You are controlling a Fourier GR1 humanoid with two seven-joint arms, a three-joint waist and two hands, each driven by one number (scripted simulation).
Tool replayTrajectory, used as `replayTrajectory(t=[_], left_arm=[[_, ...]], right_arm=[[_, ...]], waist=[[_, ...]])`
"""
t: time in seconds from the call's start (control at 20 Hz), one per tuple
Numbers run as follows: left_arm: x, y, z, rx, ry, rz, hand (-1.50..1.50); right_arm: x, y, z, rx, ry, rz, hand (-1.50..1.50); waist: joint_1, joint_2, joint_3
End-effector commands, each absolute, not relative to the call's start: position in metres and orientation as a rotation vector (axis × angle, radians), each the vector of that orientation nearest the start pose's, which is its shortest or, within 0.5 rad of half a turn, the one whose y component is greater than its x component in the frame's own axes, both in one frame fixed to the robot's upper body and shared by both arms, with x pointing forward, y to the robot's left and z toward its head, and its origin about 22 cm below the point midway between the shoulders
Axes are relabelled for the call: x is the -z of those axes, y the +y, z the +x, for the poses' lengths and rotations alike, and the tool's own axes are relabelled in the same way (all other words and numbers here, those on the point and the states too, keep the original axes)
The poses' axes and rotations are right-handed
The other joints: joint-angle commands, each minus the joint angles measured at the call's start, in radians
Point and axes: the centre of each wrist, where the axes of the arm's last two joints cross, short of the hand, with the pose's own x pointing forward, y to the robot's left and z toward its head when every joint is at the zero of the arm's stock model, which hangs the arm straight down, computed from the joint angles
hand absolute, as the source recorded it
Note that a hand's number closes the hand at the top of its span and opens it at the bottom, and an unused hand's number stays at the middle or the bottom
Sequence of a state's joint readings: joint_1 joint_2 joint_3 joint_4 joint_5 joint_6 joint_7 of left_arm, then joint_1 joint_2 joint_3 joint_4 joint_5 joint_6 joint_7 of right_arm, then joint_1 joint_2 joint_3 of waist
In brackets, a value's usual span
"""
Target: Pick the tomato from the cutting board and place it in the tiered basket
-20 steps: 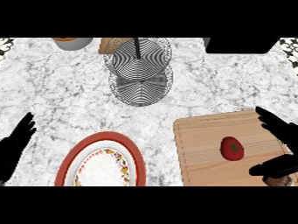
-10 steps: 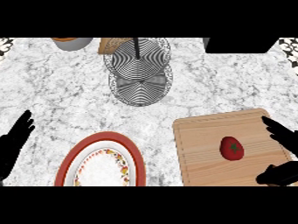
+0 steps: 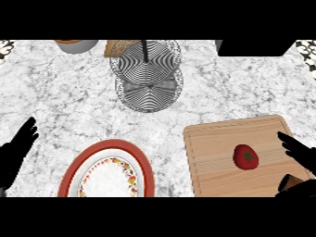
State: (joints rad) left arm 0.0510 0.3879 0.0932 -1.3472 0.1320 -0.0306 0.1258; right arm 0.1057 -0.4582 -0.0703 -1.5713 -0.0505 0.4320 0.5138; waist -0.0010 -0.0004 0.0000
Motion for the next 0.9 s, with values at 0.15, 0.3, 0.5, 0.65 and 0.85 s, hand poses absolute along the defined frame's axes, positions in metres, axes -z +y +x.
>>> replayTrajectory(t=[0.15,0.3,0.5,0.65,0.85], left_arm=[[0.023,0.368,0.215,0.060,-1.204,0.273,0.00],[0.002,0.342,0.230,0.052,-1.195,0.281,0.00],[0.000,0.356,0.222,0.062,-1.192,0.265,0.00],[0.013,0.370,0.231,0.054,-1.198,0.272,0.00],[0.008,0.376,0.209,0.056,-1.201,0.279,0.00]], right_arm=[[-0.010,-0.333,0.219,-0.498,-0.881,-0.168,-1.50],[-0.008,-0.333,0.223,-0.487,-0.888,-0.166,-1.50],[-0.002,-0.318,0.237,-0.481,-0.901,-0.143,-1.50],[0.006,-0.339,0.228,-0.494,-0.922,-0.156,-1.50],[0.011,-0.319,0.240,-0.490,-0.903,-0.159,-1.50]], waist=[[0.002,0.000,0.000],[0.002,0.000,0.000],[0.004,0.000,0.000],[0.000,0.000,0.000],[0.003,0.000,0.000]])
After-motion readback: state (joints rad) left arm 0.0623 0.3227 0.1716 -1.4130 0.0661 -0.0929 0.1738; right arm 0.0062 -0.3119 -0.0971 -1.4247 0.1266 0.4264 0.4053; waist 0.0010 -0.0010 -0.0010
